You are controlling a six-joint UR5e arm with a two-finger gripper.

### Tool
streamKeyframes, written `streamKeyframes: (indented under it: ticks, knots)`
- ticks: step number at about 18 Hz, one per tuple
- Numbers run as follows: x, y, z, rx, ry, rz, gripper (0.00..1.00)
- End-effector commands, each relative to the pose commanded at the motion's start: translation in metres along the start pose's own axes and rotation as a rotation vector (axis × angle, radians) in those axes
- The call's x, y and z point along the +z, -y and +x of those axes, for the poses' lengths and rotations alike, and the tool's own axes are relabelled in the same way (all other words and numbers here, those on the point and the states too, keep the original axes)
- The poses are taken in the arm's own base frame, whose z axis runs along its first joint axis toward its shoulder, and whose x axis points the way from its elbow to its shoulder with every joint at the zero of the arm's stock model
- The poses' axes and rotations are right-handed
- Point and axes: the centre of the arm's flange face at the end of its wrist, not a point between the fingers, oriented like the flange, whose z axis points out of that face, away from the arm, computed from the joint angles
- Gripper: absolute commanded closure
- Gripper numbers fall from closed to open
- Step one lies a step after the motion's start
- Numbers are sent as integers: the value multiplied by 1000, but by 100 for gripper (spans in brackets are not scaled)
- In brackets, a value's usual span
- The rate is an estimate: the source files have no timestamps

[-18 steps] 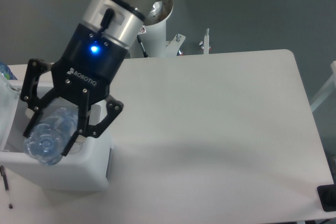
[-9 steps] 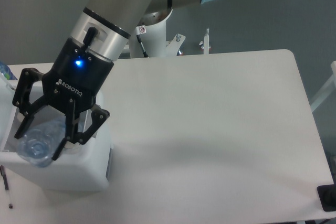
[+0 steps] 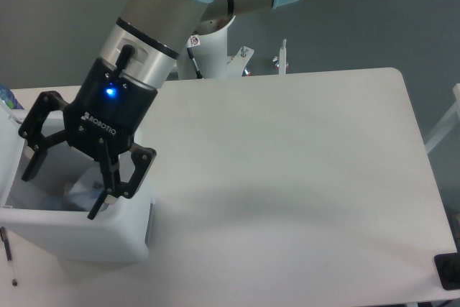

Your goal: Place the trash in the trash can

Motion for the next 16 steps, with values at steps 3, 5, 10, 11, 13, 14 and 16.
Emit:
streamKeyframes:
  ticks: [3, 5, 10, 11, 13, 14, 16]
  knots:
    - [-18, -3, -37, -37, 47, 13, 0]
    - [-35, -9, -66, -70, 84, 22, 0]
    - [-38, -43, -125, -156, 123, -6, 0]
    - [-39, -52, -135, -175, 129, -14, 0]
    - [-51, -63, -156, -196, 152, -15, 0]
    - [-59, -67, -166, -209, 164, -11, 0]
    - [-72, -74, -187, -232, 190, -3, 0]
